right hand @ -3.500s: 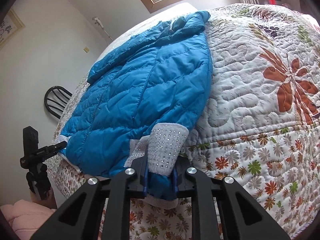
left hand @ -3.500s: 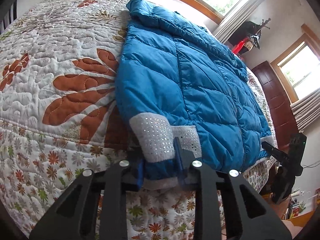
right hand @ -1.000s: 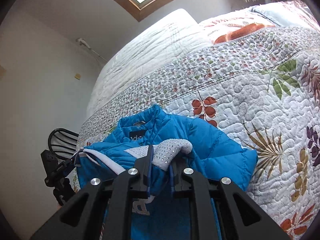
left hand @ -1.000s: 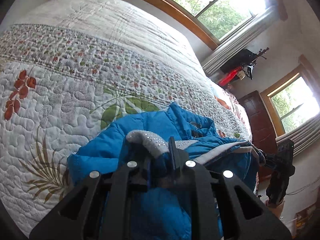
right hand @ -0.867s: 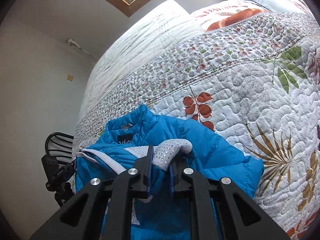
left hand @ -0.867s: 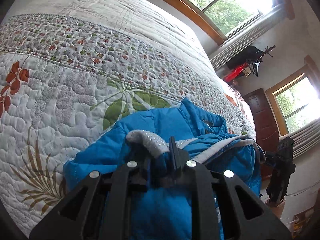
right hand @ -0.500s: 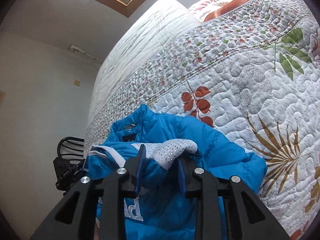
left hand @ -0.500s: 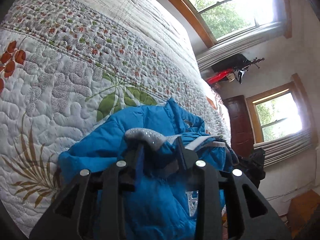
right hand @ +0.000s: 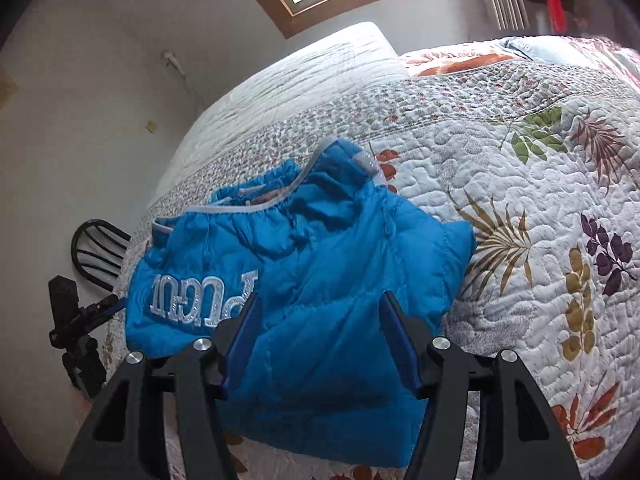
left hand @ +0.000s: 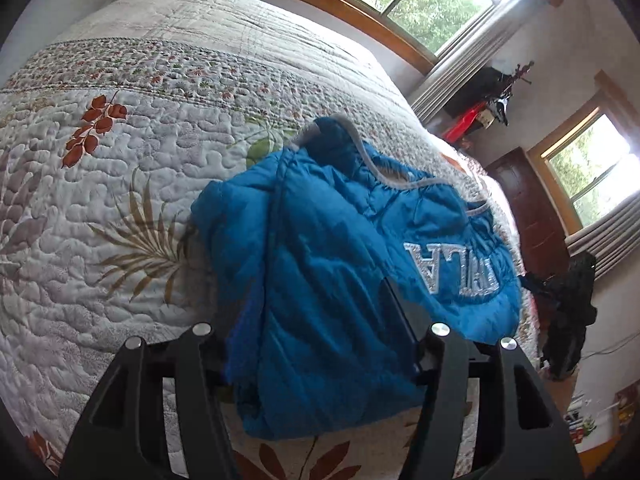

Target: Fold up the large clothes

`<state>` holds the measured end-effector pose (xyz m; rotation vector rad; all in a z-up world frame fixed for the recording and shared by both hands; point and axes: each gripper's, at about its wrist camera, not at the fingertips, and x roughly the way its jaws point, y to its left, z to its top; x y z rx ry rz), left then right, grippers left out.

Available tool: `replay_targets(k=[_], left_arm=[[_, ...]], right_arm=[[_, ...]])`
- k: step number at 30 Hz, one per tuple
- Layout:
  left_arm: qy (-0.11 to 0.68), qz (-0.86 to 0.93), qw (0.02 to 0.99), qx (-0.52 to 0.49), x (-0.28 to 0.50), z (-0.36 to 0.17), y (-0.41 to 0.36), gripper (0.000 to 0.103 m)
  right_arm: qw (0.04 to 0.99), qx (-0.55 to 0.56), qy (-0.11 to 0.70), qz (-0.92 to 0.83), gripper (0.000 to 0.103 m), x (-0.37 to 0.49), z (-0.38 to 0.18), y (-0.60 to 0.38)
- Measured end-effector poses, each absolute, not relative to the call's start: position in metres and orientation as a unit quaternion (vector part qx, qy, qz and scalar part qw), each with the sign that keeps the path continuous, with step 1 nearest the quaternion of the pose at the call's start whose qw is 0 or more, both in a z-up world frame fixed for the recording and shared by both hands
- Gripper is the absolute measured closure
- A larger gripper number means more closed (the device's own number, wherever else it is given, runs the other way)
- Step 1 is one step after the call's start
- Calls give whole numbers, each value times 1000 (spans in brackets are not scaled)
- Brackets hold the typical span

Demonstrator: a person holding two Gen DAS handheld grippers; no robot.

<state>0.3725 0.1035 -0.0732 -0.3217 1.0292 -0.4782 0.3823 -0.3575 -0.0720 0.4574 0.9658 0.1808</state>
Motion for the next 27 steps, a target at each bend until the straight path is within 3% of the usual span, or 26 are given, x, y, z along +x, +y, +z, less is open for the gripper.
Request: replay_targets(k=[1,3,4,5,6,8,12,18,23,25,27], left_arm=[[486,-218,835,-139,372,-77,98,47],[487,-210,838,-126,373,-83,90,59],[484,-205,842,-119,373,-84,87,73],[479,-201,847,-113,373,-83,83,84],[472,-195,853,-112,372,-80,80,88],[448,-188,865,-124,371,-68,79,94],[397,-179,891,-130,367,-47,79,95],[462,-173,861,-125,396,-109,76,90],[458,-152,873,-78,390,-103,65,85],[459,-152,871,-85,388,-91,72,83],[448,-154,875,-97,389,-77,82,79]], right_arm=[[857,209,464,77,48,384,-76,-354],[860,192,469,62,73,385,-81,-347],[863,180,469,53,77,386,-81,-344],[868,168,465,45,88,386,-79,-341],[872,168,458,42,96,386,-74,-340],[880,189,434,42,100,386,-61,-346],[887,215,408,22,102,390,-49,-363],[843,262,469,36,102,420,-120,-374],[853,234,467,23,102,416,-112,-367],[865,216,453,17,93,408,-94,-366],[881,200,428,17,74,401,-73,-366]])
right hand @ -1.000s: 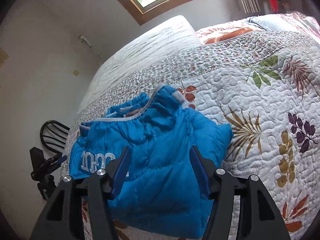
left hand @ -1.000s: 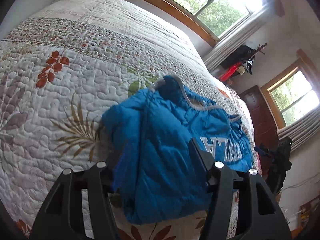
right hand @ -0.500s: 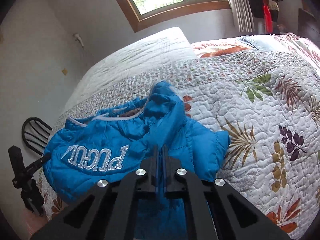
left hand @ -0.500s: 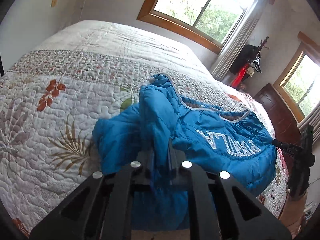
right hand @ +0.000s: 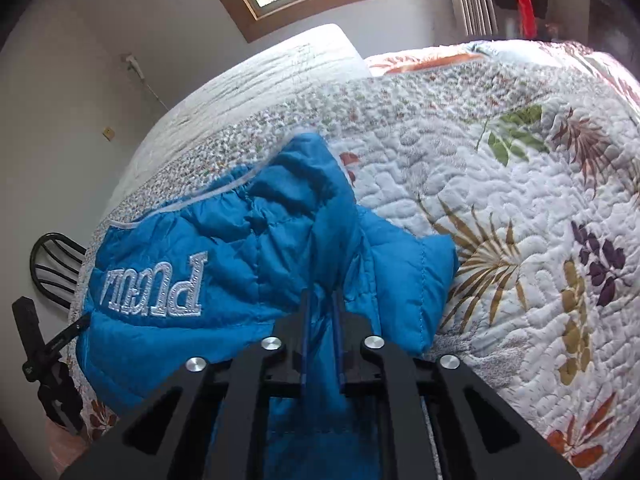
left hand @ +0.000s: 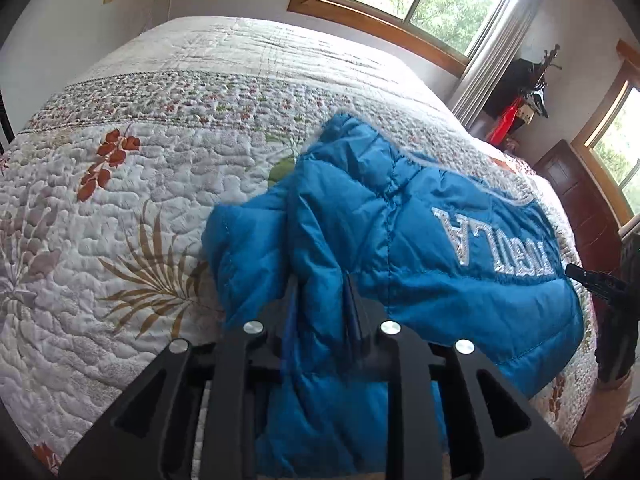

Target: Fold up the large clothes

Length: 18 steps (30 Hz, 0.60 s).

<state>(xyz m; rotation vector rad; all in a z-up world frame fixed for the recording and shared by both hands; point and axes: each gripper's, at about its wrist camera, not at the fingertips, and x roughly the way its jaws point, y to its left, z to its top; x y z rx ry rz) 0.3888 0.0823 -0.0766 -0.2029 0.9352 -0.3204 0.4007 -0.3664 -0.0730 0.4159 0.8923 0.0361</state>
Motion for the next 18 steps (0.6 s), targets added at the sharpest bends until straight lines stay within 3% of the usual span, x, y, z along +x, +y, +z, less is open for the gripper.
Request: replay_targets(k=[1,2,3,4,8,9,11,13,14,18], left_arm=[[442,-154,878,-98,390,-69,85,76],[438,-152,881,-97,395,-63,86,71],[438,-148,882,-93,401,-59,85,68],[442,-146,880,-91,408,-58,82,63],[480,-137,863,-80,440,-75,69,64],[485,-136,860,-83,446,-81,66,65],[486,-139,858,-90,453,-86,62,80],[478,-135,864,-89,452,-84,58,85],[471,-131,868,-86,451,-82,57,85],[483,-122,863,-88,463,-92,59,85]], right_arm=[[885,192,424,19,66,402,-64,-366],[886,183,425,20,49,406,-59,-364],[886,175,429,20,40,412,-55,-362],[885,166,434,19,40,421,-54,-360],[863,147,484,6,40,463,-73,-357],[856,144,496,3,46,470,-81,-357],[843,149,517,7,68,482,-96,-356],[849,141,510,4,82,484,-98,-354],[856,137,499,0,93,483,-94,-354],[846,187,498,-20,96,489,-102,-374]])
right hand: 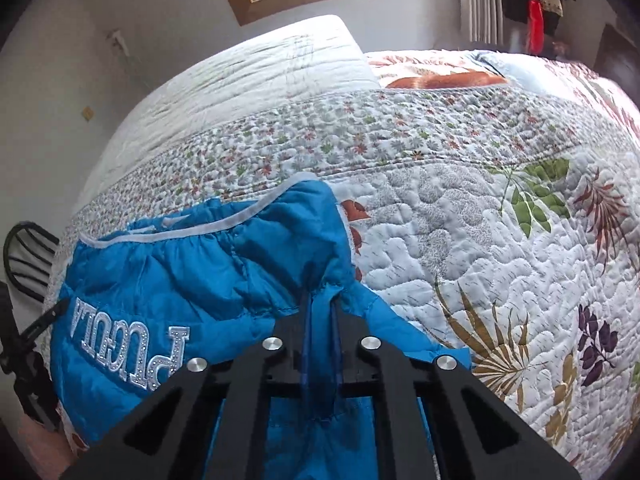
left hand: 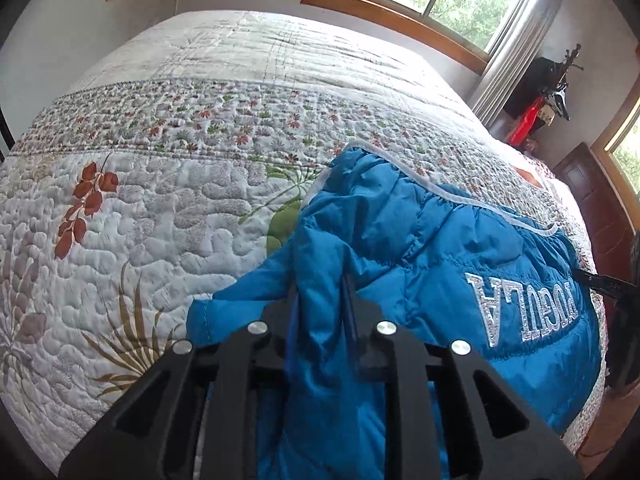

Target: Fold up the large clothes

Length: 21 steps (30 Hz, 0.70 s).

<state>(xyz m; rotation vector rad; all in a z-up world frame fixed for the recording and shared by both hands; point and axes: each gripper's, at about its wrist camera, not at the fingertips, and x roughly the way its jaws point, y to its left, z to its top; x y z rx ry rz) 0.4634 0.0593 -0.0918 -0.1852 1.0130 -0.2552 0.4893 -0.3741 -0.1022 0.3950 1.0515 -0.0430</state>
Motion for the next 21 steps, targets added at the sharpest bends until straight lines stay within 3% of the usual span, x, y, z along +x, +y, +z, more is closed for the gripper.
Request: replay_targets(k=[5,10,14,21], left_arm=[[495,-118,859,-53,475,-110,50,80],[495,-105,860,-61,463,-96,56,80],[461,-105,878,-83,433,-68,82,82],[417,-164,892,-57,354,-44,61,82]], right_arm=[[839,178,514,-31,96,498,-122,-372],[853,176,490,-39,91,482,-101,-374],[874,152,460,-46,84,439,-75,-372],[892,138,426,64,84,369,-56,-324]])
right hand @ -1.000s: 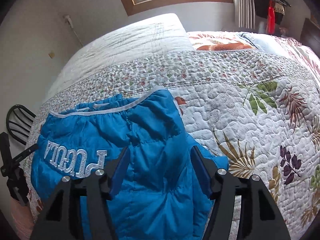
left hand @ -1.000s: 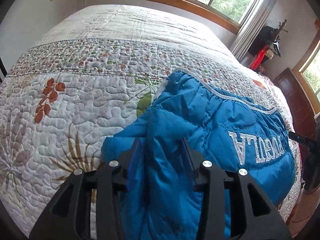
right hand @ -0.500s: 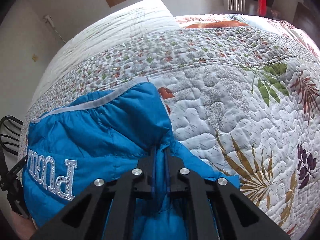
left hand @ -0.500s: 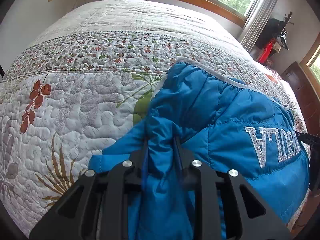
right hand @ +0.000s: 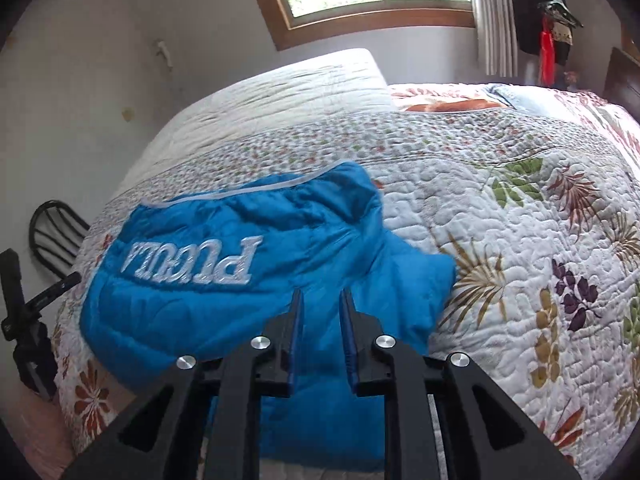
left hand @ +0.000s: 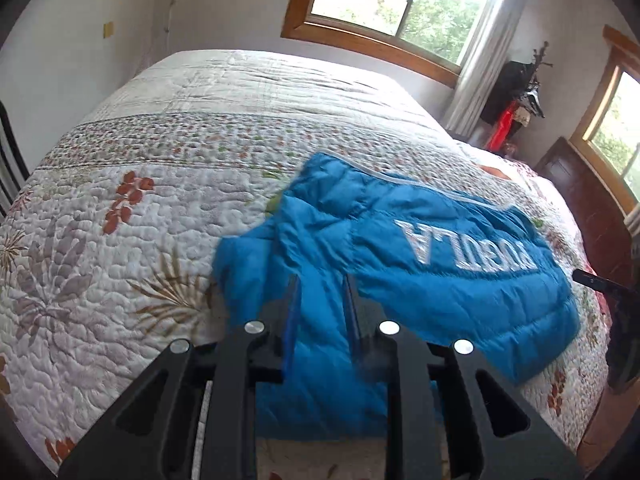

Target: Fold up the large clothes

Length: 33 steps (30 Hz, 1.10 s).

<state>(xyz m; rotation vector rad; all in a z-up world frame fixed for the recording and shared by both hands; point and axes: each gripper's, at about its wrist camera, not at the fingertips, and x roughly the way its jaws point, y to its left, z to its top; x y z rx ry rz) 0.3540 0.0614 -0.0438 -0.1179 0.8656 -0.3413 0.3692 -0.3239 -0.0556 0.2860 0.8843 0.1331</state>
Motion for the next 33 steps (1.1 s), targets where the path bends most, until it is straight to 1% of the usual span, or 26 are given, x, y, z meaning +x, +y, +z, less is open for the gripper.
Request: replay_targets(k=[5,8,11,13,15,19,22,23,24,25,26,27,28,30,32,33], left_arm=[[413,-215,885,-25,326,-46,-3,82],[418,-210,884,-19,329,-61,-26,82],[434,-197,879,-18,336,-87,-33,82],[424,-196,884,-6,333,-100,-35,81],[417,-189,889,5,328,-111,-37,81],[407,-168,897,29,323,-118,-46,81],[412,-169,895,-3,324,-105,-39,84],[408,-177,895,-17,320,-97,-36,83],[396,-186,899,-28,316,-87,-34,80],[379,-192,905,-32,309,-76,-35,67],[363,-193,911,-31,303,-67,-38,39],[348,-191,917,-30,299,-60,-42,26],[340,-190,921,-26,297,-55,-49,19],[353,-193,916,-12,300,-58,-58,21],[387,-189,903,-7,310,-74,-64,33],[404,-188,895,-8,314,-84,-63,35]], right_arm=[[906,94,402,96,86,358,-51,-260],[911,76,393,100,87,366,-59,-234],[905,52,414,88,87,377,-86,-217],[900,36,428,75,87,380,-110,-209],[903,20,425,57,87,378,-123,-202],[900,26,434,37,88,383,-125,-201],[901,71,426,45,91,380,-112,-211],[905,81,414,53,92,376,-102,-212],[912,81,397,58,92,370,-90,-211],[919,74,383,62,91,365,-79,-208],[922,72,374,68,90,361,-72,-204],[921,77,372,81,90,360,-67,-199],[917,83,377,97,90,361,-65,-194],[913,75,386,108,90,366,-68,-181],[910,57,398,100,90,372,-78,-171],[906,60,407,102,90,374,-85,-167]])
